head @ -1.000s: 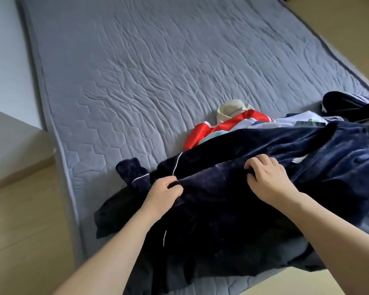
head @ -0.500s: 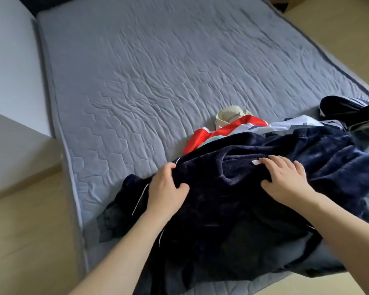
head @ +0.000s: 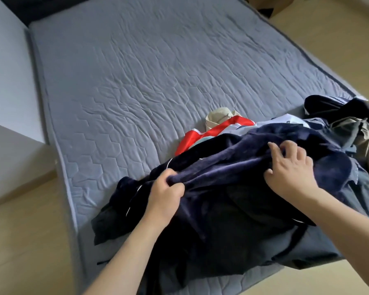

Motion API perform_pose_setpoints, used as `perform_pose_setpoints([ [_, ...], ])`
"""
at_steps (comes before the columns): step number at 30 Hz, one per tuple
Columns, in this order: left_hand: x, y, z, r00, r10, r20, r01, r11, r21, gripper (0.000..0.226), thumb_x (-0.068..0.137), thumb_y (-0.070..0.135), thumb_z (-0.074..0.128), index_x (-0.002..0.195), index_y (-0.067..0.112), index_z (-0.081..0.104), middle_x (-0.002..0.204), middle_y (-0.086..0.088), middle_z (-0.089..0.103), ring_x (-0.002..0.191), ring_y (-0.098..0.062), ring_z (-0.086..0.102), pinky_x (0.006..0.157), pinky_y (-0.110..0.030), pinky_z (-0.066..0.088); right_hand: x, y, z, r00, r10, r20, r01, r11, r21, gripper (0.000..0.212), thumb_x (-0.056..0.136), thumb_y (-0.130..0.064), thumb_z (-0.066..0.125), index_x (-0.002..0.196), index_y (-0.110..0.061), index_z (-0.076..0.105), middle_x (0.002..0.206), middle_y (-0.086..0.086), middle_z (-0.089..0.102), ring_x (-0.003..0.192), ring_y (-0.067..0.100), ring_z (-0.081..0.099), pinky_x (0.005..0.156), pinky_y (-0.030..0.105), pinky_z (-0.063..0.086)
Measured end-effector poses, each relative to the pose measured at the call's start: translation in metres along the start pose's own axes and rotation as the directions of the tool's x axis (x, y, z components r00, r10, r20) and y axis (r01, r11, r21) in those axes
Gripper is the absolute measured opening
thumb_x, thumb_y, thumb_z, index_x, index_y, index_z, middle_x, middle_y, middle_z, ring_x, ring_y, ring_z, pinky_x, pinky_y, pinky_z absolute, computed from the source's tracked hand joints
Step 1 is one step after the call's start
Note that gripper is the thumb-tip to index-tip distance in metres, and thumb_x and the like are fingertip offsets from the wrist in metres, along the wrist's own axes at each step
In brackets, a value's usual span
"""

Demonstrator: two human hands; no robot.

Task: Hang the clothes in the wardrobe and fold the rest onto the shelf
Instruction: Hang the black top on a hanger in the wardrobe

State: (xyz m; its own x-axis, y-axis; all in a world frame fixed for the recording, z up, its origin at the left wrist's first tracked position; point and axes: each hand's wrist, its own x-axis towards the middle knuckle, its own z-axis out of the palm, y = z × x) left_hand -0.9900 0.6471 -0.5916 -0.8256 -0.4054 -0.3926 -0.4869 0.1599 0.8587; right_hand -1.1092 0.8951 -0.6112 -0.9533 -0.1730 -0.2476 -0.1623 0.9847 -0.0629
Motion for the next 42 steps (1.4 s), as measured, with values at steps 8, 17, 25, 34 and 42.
perform_pose_setpoints([
  [8,-0.122,0.091,-0.110,0.972,0.228,0.063,-0.232,0.970,0.067,0.018,0.059,0.004,0.049,0.063,0.013,0.034,0.055,0.009,0.030,0.054,-0.011,0.027,0.049,-0.025,0.023,-0.032,-0.142,-0.097,0.596,-0.213,0.774,-0.756,0.175,0.630,0.067,0.073,-0.068,0.059,0.099,-0.006,0.058,0.097,0.017,0.067,0.091,0.033,0.066,0.079,0.043,0.054],
  [17,-0.286,0.143,-0.247,0.982,0.185,-0.021,-0.172,0.944,0.281,0.017,0.063,0.019,0.054,0.067,0.031,0.042,0.053,0.013,0.043,0.051,-0.009,0.031,0.049,-0.026,0.027,-0.147,-0.350,-0.224,0.733,-0.346,0.586,-0.559,0.186,0.808,0.011,0.091,-0.006,0.046,0.084,-0.006,0.054,0.074,0.015,0.056,0.065,0.027,0.056,0.056,0.031,0.049],
  [25,-0.429,0.143,-0.395,0.959,0.075,-0.273,-0.079,0.997,-0.003,0.019,0.072,0.024,0.059,0.070,0.040,0.050,0.062,0.013,0.052,0.058,-0.010,0.052,0.057,-0.026,0.043,-0.323,-0.542,-0.373,0.667,-0.706,0.238,-0.074,0.255,0.964,0.017,0.097,-0.021,0.049,0.112,-0.022,0.058,0.089,0.008,0.061,0.076,0.023,0.062,0.071,0.033,0.054],
  [34,-0.570,0.114,-0.623,0.762,0.179,-0.622,-0.047,0.974,0.223,0.009,0.092,0.027,0.055,0.094,0.035,0.060,0.097,0.018,0.062,0.081,0.001,0.058,0.059,-0.012,0.042,-0.517,-0.705,-0.462,0.319,-0.948,0.018,0.489,0.181,0.853,0.019,0.098,-0.021,0.049,0.110,-0.026,0.062,0.105,0.006,0.068,0.098,0.025,0.065,0.090,0.041,0.053],
  [42,-0.647,0.136,-0.837,0.403,0.266,-0.876,0.120,0.933,0.338,0.058,0.090,0.020,0.048,0.143,0.035,0.030,0.150,0.012,0.030,0.131,-0.009,0.035,0.098,-0.025,0.033,-0.636,-0.809,-0.493,0.035,-0.990,-0.136,0.753,-0.063,0.655,0.016,0.096,-0.016,0.048,0.099,-0.012,0.063,0.083,0.005,0.062,0.074,0.020,0.058,0.069,0.031,0.047],
])
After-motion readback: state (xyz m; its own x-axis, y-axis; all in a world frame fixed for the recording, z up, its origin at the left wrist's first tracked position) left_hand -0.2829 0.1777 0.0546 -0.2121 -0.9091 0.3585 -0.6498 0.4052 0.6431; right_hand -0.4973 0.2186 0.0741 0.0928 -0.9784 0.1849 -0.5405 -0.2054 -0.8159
